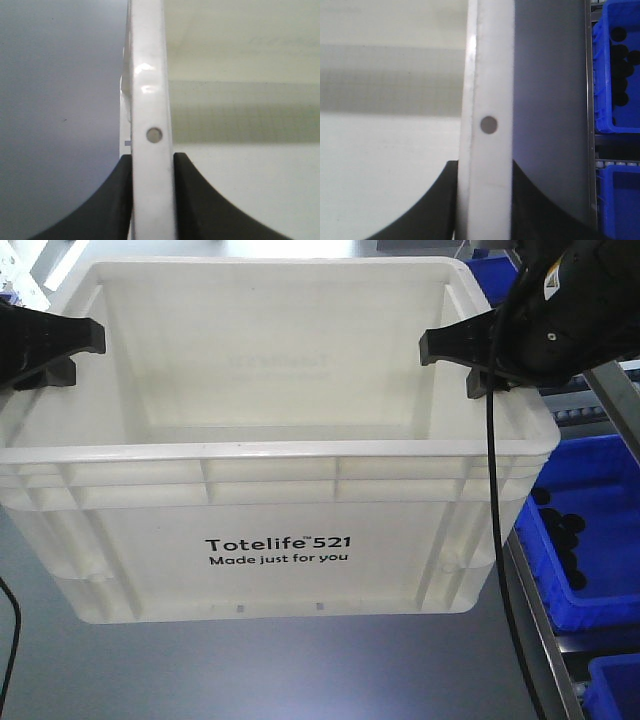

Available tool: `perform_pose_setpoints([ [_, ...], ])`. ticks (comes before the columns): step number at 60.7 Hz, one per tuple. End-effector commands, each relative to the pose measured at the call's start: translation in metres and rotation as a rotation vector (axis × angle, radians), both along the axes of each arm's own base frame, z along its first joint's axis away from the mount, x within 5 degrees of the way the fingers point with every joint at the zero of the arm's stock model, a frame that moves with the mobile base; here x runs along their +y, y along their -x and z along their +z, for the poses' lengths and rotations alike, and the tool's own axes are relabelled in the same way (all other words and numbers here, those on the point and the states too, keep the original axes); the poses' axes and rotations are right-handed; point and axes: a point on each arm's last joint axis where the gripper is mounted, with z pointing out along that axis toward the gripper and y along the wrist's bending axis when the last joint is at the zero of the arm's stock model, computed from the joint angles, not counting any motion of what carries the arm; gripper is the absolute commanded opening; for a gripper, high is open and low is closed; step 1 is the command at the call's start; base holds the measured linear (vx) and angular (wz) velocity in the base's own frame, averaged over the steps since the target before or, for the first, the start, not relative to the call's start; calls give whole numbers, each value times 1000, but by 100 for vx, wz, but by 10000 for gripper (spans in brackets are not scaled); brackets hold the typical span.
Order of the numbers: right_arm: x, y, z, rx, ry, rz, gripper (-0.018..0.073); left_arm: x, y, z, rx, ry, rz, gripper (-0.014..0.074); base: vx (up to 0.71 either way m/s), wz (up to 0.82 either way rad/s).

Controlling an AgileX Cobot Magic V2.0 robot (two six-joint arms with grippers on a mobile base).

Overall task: Move bin from left to right shelf
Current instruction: 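Keep holding the tote with both grippers while the base turns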

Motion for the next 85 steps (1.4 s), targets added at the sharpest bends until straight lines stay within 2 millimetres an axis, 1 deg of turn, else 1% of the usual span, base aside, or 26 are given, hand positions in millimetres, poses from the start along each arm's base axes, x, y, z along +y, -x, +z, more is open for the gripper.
perform_pose_setpoints([
  [1,-9,4,30,-164,-2,-2,31,2,5,31,-191,8,-24,55,26,-7],
  [38,-10,8,30,-136,6,-8,31,2,5,31,-189,9,-24,55,33,-5],
  [43,-11,8,30,-135,8,-8,31,1,2,29,-185,2,-24,55,40,3],
  [85,-11,8,29,-127,11,-10,31,1,2,29,-184,7,-24,55,37,6],
])
